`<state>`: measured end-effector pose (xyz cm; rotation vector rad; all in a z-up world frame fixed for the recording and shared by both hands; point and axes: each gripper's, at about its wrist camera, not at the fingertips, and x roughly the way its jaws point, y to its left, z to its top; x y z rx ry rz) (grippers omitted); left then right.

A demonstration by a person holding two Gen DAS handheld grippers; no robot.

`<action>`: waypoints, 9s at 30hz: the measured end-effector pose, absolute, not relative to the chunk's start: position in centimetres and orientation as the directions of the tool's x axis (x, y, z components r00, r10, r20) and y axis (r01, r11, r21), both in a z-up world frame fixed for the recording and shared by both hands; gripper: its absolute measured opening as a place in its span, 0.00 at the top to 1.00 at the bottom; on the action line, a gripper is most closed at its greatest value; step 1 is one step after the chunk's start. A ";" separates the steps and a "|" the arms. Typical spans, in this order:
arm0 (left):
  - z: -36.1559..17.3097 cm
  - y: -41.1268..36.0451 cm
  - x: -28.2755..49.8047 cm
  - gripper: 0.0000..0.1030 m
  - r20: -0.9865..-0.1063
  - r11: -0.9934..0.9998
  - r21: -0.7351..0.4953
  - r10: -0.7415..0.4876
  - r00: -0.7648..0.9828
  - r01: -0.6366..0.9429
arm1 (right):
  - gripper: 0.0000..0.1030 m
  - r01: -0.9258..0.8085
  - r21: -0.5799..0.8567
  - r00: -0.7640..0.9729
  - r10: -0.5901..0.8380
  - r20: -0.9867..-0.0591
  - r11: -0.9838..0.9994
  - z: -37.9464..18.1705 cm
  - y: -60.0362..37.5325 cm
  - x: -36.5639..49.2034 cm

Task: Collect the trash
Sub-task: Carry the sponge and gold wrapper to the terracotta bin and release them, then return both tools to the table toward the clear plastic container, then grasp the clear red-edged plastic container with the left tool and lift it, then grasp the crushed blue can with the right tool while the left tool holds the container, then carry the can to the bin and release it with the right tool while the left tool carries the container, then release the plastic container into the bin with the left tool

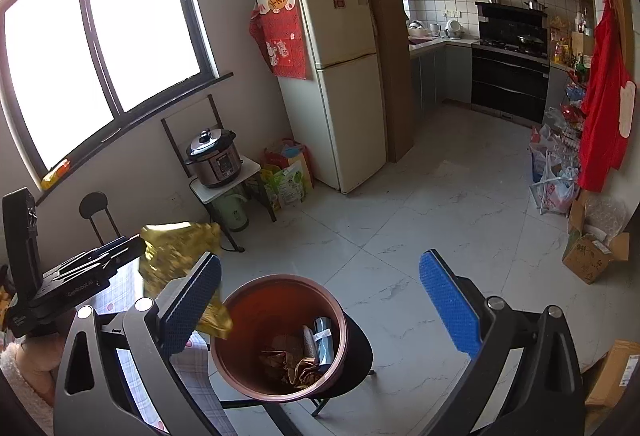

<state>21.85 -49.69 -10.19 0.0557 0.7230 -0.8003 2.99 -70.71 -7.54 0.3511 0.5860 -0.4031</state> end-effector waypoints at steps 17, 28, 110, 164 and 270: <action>-8.1 -40.3 19.7 0.06 -0.593 0.842 -0.081 -0.471 0.653 0.534 | 0.05 0.368 0.193 0.781 -0.190 -0.594 0.910 -7.6 -66.7 4.4; -5.4 -23.0 17.8 0.05 -0.565 0.955 -0.061 -0.272 0.779 0.289 | 0.05 0.191 0.115 0.781 -0.080 -0.619 0.975 -7.4 -56.8 9.3; -24.3 7.8 12.7 0.29 -0.754 0.961 0.238 0.092 0.650 0.139 | 0.05 -0.120 0.271 0.468 0.295 -0.833 0.955 -19.4 -22.0 17.3; -25.5 28.7 4.7 0.52 -0.743 0.778 -0.495 -0.149 0.653 -0.386 | 0.39 -0.584 0.058 0.268 0.260 -0.928 0.810 -29.9 1.6 27.2; -10.1 -40.9 19.4 0.55 -0.556 0.685 -0.442 -0.716 0.423 0.579 | 0.05 0.487 0.090 0.770 -0.378 -0.514 0.869 -4.6 -67.9 0.6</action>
